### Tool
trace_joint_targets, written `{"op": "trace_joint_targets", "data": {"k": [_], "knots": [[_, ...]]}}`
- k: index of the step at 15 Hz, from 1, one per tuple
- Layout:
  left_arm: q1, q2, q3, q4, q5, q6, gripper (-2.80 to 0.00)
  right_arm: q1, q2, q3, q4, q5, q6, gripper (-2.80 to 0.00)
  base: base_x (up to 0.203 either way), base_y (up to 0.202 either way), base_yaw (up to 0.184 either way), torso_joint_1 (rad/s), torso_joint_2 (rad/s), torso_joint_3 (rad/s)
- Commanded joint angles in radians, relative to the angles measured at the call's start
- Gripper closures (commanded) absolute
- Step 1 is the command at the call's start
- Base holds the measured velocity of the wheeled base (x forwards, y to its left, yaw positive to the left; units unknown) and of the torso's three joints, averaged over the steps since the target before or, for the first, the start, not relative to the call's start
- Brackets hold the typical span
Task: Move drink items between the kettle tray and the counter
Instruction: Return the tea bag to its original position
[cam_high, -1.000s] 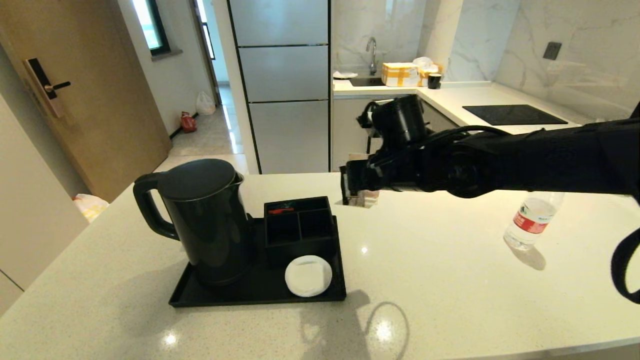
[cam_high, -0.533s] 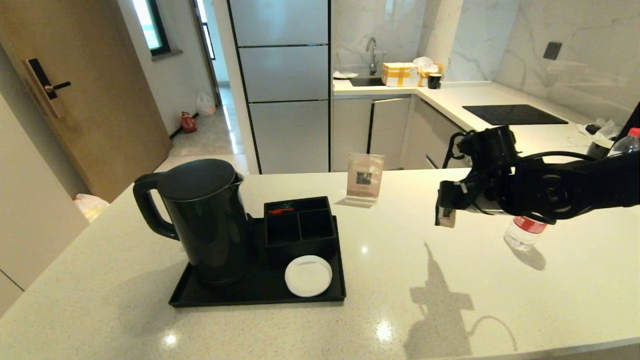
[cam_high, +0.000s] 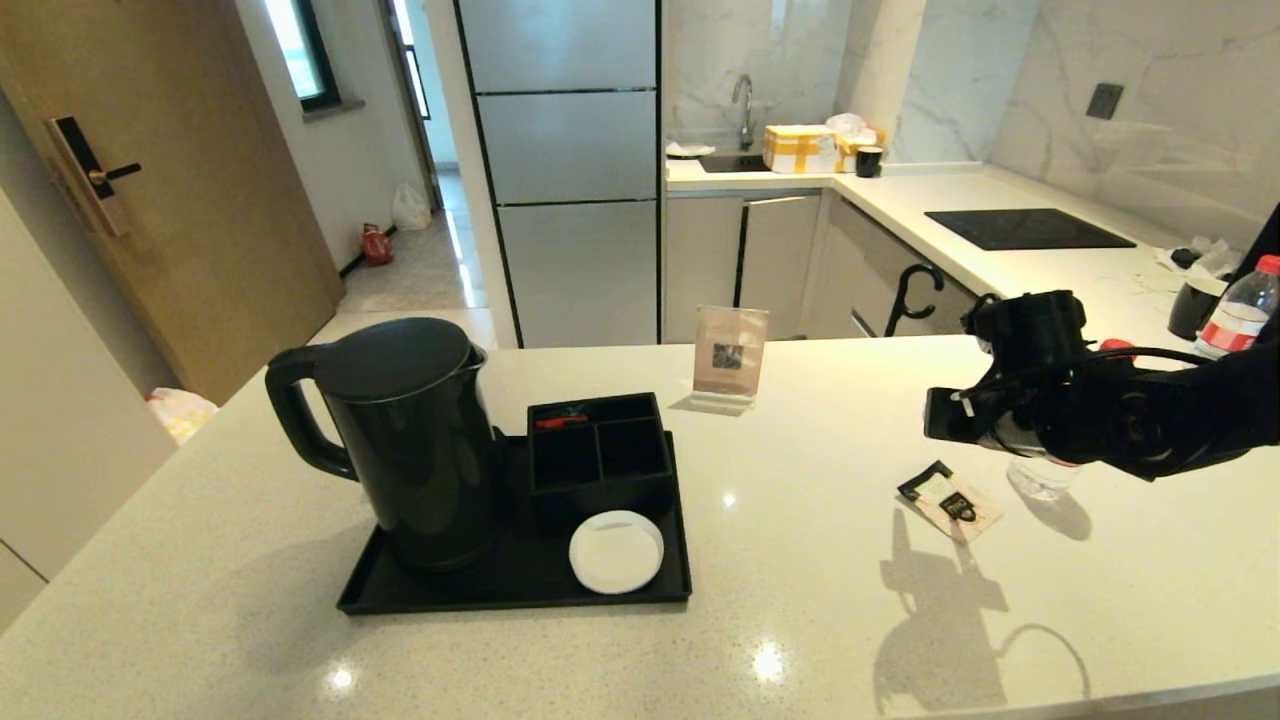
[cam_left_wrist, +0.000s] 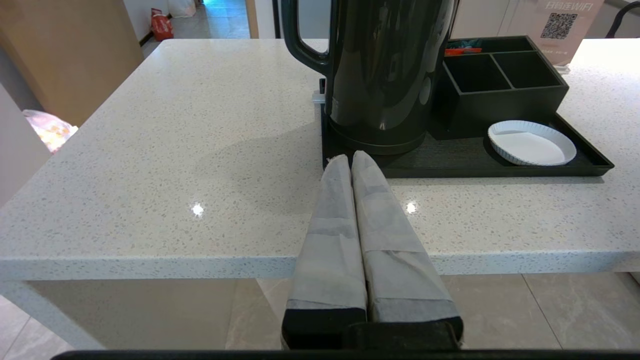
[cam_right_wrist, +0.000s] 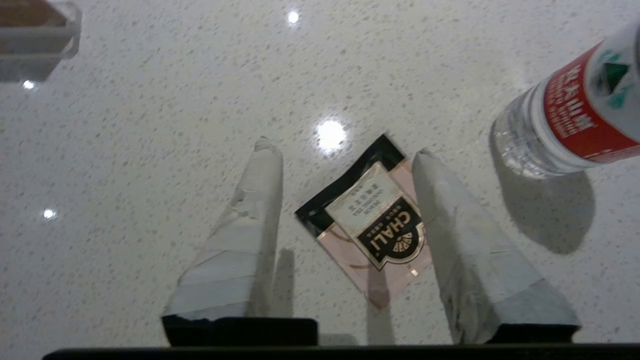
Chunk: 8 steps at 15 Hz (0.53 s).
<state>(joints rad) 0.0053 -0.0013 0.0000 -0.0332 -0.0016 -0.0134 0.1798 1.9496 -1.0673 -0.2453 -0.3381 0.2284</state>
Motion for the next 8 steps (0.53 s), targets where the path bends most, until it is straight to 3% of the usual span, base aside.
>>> {"op": "trace_joint_targets", "data": {"k": [1, 4, 8], "knots": [[0.000, 0.001, 0.000, -0.001, 0.000, 0.000, 0.00, 0.008, -0.013, 0.013, 0.002, -0.002, 0.006, -2.80, 0.000, 0.000, 0.000, 0.000, 0.00, 0.000], [0.001, 0.001, 0.000, -0.001, 0.000, 0.000, 0.00, 0.011, -0.083, 0.054, 0.012, -0.001, 0.007, -2.80, 0.000, 0.000, 0.000, 0.000, 0.00, 0.000], [0.001, 0.001, 0.000, -0.001, 0.000, 0.000, 0.00, 0.017, -0.429, 0.179, 0.110, 0.034, 0.007, -2.80, 0.000, 0.000, 0.000, 0.000, 0.00, 0.000]]}}
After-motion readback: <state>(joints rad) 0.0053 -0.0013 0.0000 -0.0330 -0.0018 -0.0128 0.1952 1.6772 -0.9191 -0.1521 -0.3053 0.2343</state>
